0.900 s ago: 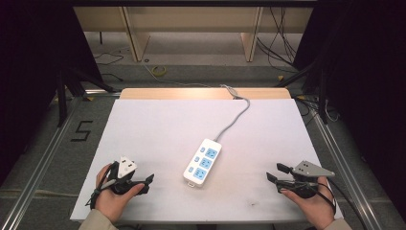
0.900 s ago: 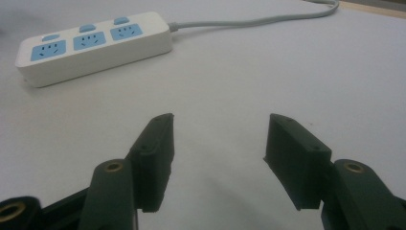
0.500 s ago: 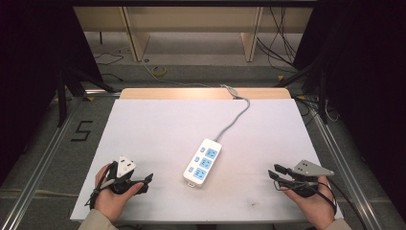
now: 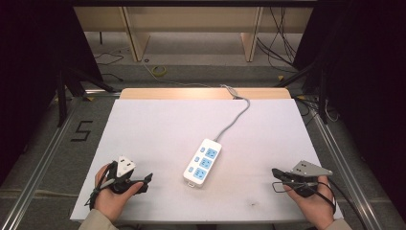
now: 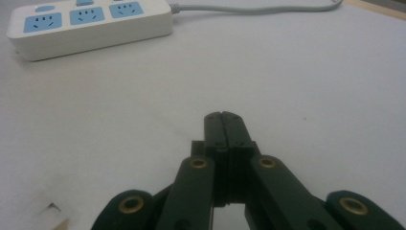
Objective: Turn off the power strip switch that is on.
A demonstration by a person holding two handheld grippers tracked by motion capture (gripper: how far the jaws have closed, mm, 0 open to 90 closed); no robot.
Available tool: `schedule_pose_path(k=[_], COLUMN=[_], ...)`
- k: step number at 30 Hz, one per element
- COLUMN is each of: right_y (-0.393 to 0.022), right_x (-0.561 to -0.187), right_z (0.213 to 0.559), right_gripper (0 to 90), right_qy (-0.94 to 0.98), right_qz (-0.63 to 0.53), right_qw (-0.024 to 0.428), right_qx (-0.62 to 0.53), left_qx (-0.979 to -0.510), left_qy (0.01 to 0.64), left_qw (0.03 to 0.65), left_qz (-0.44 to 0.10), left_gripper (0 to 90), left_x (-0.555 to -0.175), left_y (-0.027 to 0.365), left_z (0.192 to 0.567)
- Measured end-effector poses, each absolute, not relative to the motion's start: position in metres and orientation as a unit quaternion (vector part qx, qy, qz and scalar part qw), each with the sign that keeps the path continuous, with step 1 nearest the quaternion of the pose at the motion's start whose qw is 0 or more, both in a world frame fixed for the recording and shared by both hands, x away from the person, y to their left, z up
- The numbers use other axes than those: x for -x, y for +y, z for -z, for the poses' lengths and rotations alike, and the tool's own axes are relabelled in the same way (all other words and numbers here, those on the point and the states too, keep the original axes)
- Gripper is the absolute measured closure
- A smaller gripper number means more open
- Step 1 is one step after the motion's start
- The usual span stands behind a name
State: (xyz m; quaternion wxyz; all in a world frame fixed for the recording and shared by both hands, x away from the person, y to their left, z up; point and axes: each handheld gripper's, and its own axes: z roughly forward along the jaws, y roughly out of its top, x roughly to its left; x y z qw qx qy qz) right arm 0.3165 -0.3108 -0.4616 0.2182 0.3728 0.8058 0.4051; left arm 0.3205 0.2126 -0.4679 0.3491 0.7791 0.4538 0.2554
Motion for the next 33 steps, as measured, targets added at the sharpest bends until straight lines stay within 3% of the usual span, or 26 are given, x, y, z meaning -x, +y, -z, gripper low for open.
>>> schedule_pose_path(k=[33], right_y=[-0.299], right_x=[-0.324], right_z=[0.451], right_gripper=[90.0], right_qy=[0.817], right_qz=[-0.393], right_qw=[0.201], right_qx=[-0.370], left_qx=[-0.775], left_qy=[0.458], left_qw=[0.348], left_qz=[-0.264], left_gripper=[16.0], left_x=[-0.320], left_y=[0.213], left_z=[0.467])
